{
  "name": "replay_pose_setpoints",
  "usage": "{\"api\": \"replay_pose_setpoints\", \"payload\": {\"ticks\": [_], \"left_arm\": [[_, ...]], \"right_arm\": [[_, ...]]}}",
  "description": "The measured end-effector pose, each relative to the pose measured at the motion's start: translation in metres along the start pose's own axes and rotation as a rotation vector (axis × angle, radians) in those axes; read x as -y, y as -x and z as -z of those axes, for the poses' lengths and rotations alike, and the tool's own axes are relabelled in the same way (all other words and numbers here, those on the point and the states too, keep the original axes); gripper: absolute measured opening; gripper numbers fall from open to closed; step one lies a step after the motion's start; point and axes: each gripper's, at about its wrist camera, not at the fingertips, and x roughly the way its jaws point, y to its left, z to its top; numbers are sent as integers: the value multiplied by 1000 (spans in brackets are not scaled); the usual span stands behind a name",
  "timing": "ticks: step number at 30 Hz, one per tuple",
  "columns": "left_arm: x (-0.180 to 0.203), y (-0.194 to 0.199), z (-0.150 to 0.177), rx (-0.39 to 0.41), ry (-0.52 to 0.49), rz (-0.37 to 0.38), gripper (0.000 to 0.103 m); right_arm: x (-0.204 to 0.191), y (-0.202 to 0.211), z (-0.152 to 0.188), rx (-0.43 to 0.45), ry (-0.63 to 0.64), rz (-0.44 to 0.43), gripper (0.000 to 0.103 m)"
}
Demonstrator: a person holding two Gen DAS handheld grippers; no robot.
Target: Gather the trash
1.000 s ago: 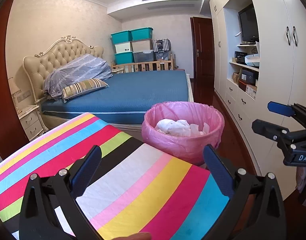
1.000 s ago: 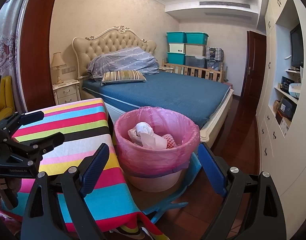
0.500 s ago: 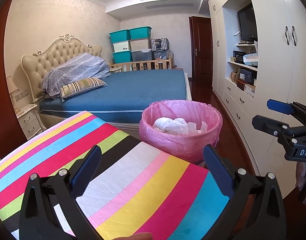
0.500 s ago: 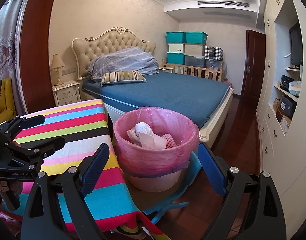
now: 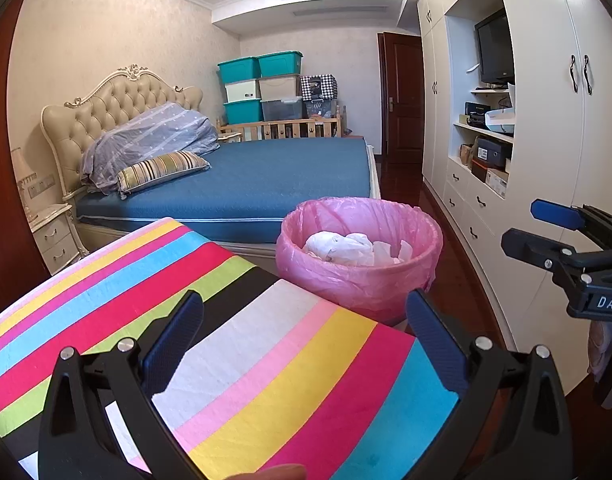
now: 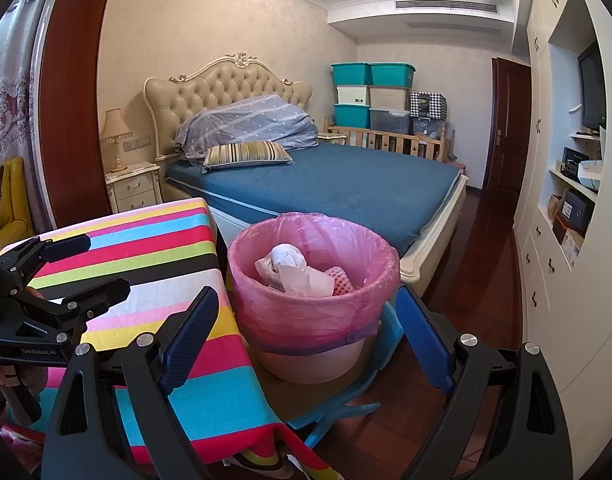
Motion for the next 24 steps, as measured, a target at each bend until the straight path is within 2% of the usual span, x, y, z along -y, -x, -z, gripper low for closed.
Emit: {"api": "replay_pose_setpoints", "payload": {"ticks": [24], "left_arm": [[-2, 4, 3, 5, -5, 6, 98]], "right_arm": [[-5, -3, -1, -3, -11, -12, 85]]}}
